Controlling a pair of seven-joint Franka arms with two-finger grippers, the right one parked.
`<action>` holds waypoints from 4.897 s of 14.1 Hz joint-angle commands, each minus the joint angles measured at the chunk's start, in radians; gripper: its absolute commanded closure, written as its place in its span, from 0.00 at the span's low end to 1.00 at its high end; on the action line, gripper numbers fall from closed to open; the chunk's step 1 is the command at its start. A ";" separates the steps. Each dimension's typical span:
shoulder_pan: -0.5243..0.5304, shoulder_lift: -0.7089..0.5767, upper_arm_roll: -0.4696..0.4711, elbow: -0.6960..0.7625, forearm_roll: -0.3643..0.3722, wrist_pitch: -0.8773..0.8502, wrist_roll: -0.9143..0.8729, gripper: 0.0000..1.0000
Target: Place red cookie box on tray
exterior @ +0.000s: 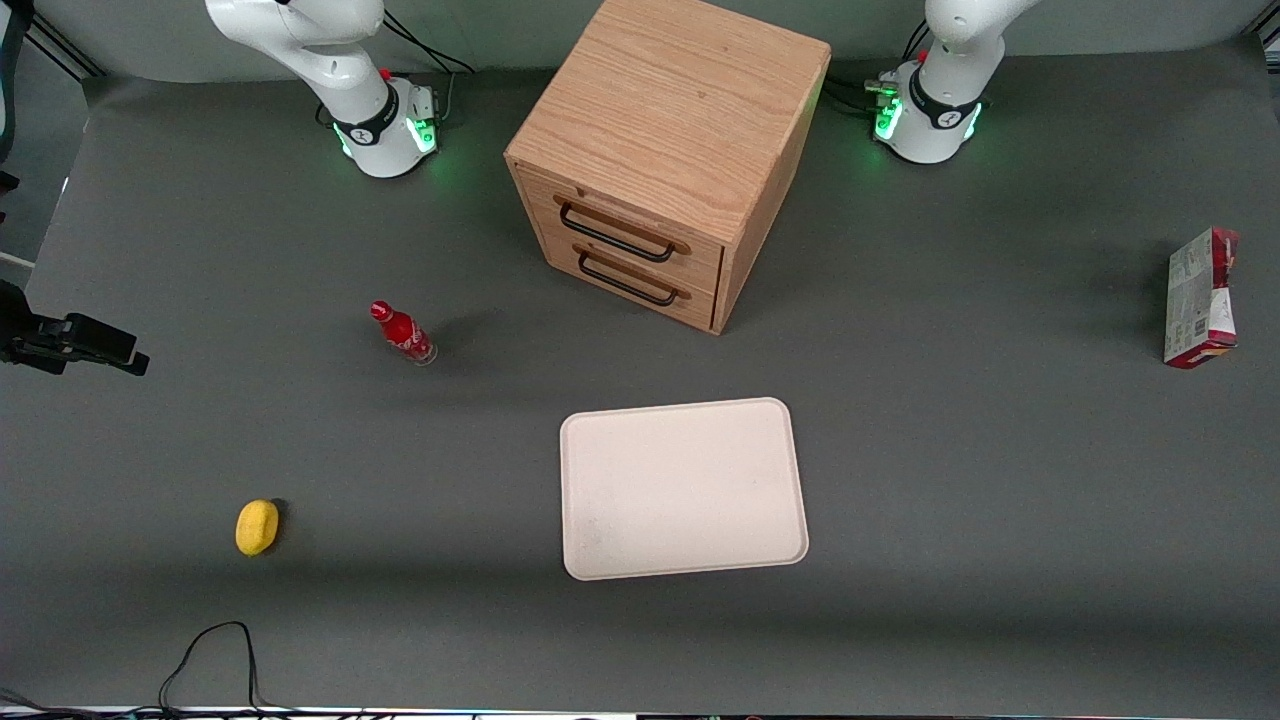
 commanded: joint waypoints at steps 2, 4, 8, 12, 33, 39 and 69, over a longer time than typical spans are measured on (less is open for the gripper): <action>0.053 -0.043 -0.013 -0.246 0.013 0.278 0.059 0.00; 0.087 -0.020 -0.013 -0.332 0.013 0.437 0.100 0.00; 0.113 0.072 -0.013 -0.369 0.013 0.599 0.114 0.00; 0.115 0.109 -0.013 -0.367 0.013 0.634 0.118 0.00; 0.124 -0.057 -0.149 -0.055 -0.047 0.040 0.164 1.00; 0.122 -0.056 -0.328 0.358 -0.049 -0.436 -0.213 1.00; -0.832 0.699 -0.408 0.762 0.154 0.037 -1.509 1.00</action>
